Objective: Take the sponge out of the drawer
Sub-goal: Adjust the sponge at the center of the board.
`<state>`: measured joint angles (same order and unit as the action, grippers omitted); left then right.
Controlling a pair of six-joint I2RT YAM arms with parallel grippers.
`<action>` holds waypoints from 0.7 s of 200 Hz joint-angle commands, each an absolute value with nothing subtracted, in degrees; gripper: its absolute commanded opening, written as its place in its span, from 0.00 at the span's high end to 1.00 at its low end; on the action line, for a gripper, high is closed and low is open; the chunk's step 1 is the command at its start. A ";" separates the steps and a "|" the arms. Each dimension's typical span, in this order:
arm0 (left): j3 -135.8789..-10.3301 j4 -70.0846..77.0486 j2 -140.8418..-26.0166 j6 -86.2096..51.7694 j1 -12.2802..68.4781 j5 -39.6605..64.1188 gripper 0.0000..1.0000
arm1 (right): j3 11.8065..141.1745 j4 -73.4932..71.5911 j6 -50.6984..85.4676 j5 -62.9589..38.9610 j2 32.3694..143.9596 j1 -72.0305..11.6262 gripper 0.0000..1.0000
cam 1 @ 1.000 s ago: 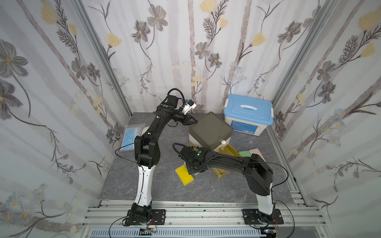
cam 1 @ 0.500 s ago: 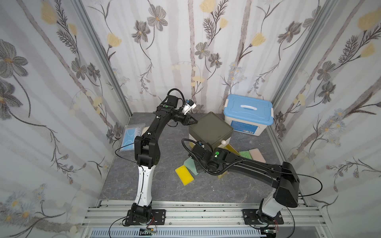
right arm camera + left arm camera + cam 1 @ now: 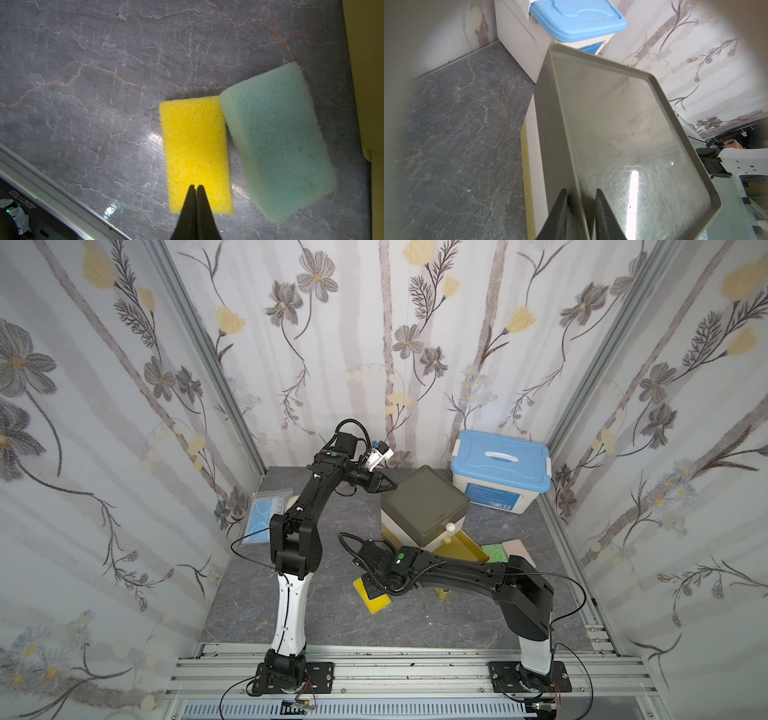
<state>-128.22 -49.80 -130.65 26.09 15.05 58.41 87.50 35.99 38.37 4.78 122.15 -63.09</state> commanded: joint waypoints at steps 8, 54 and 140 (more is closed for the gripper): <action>-127.77 -54.58 -130.78 27.69 14.94 56.29 0.75 | 89.25 35.61 35.60 3.38 124.38 -61.92 1.00; -127.79 -54.80 -130.69 27.86 14.83 56.25 0.75 | 89.62 36.21 33.28 3.26 125.98 -59.22 1.00; -127.73 -54.93 -130.57 27.99 14.82 55.90 0.75 | 92.47 39.35 29.59 4.57 127.73 -56.16 1.00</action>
